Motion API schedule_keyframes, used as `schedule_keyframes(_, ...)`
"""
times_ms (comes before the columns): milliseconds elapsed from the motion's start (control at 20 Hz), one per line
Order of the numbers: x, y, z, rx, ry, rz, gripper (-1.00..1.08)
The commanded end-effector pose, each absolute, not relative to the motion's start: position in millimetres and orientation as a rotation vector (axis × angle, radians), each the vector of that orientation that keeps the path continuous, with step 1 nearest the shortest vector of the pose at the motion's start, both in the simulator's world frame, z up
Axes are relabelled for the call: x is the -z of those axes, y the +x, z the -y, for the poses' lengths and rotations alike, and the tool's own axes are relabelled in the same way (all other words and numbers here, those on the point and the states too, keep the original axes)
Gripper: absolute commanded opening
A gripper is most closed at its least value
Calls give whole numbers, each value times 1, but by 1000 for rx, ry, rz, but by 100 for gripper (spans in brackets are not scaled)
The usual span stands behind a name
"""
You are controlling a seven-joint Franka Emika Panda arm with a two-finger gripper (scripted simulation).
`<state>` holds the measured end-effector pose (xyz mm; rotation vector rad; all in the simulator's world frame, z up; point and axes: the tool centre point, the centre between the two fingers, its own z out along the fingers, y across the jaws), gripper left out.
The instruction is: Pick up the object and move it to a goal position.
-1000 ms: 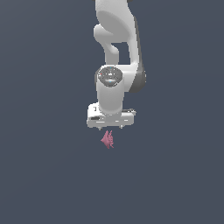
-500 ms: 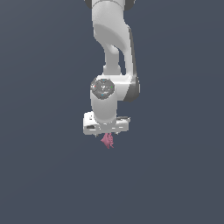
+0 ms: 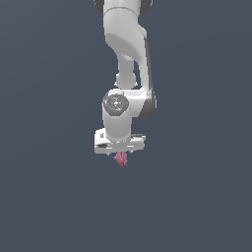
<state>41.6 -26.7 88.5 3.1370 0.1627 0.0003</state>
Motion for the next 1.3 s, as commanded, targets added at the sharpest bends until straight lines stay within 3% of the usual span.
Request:
schedule_keyframes(0, -75, 41, 27, 1, 3137, -163, 100)
schedule_keyframes(450, -54, 42, 27, 0, 3137, -165, 100)
schedule_keyframes(500, -54, 42, 27, 0, 3137, -165, -100)
schedule_keyframes(1250, -59, 40, 24, 0, 3137, -165, -100)
